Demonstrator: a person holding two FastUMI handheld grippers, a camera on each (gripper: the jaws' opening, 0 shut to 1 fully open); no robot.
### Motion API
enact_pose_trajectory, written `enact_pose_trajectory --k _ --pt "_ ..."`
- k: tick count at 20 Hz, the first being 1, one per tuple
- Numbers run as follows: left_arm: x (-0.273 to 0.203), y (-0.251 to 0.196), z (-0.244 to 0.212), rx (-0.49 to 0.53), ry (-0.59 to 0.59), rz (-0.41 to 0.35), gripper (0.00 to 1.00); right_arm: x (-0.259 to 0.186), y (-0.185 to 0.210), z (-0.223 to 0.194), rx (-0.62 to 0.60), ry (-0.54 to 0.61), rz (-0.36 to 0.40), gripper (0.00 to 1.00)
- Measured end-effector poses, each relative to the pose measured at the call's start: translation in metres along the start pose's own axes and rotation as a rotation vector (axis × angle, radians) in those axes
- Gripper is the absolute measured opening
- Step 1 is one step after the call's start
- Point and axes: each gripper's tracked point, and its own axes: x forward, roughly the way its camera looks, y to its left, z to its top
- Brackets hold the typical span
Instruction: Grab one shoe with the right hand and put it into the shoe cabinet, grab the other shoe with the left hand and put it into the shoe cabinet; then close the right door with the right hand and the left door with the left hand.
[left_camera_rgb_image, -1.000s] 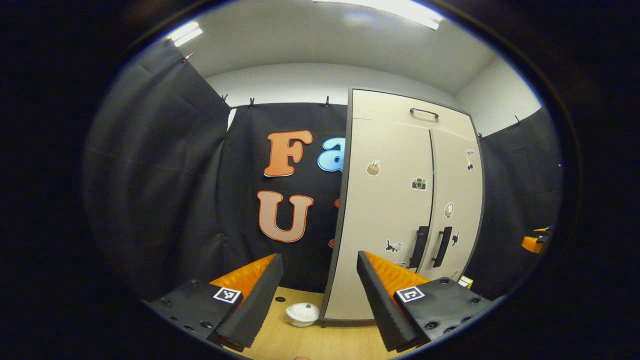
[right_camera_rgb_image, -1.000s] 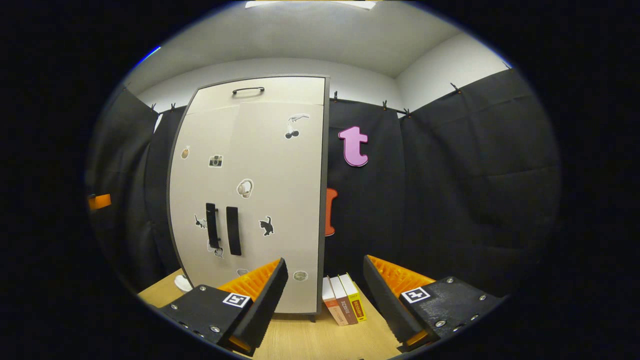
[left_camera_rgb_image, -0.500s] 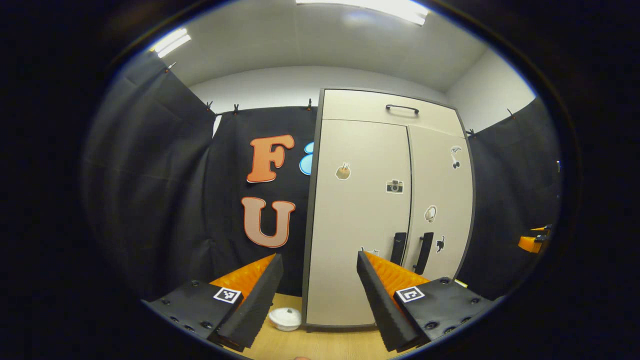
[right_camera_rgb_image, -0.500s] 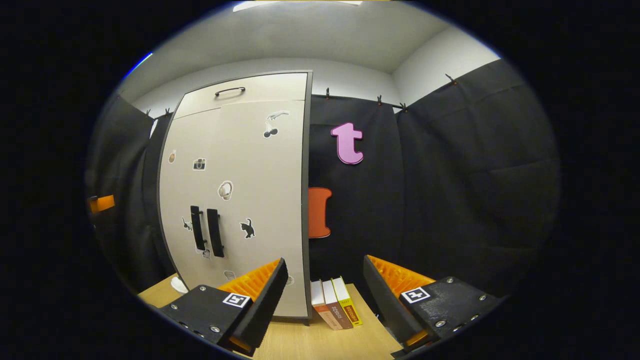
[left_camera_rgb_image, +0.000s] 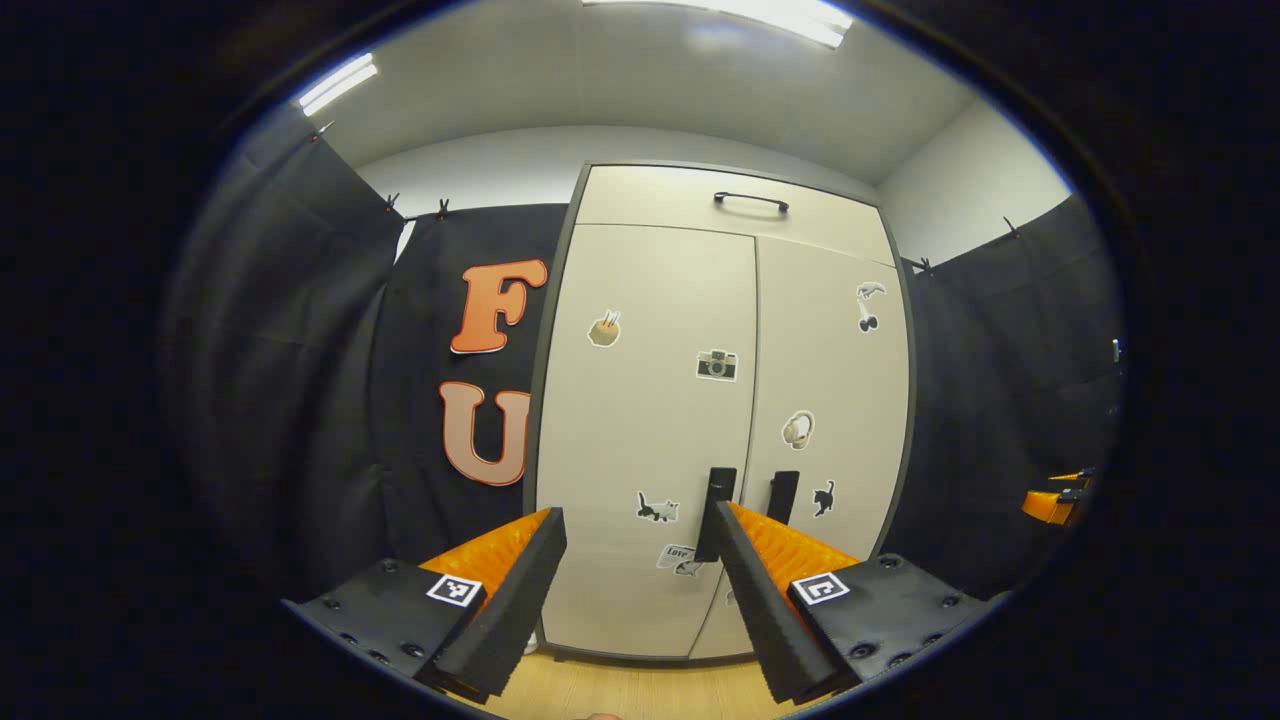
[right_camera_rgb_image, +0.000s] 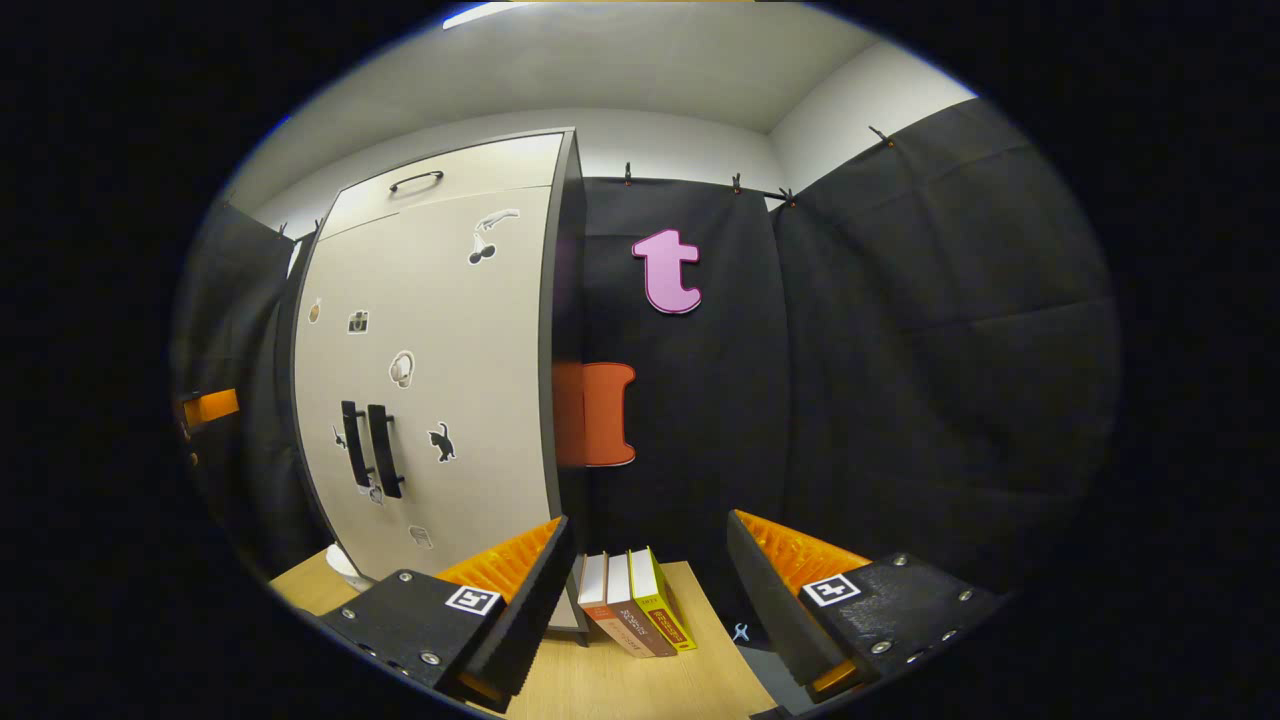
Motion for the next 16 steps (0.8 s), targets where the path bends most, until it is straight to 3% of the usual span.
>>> enact_pose_trajectory --k 8,16 --pt "0.012 -0.097 -0.056 -0.039 0.079 -0.091 0.97 0.003 -0.051 -0.034 0.061 0.064 0.012 0.94" --pt "0.019 -0.18 -0.038 -0.135 0.032 -0.259 0.96 -0.014 -0.091 -0.024 0.051 0.012 -0.016 0.94"
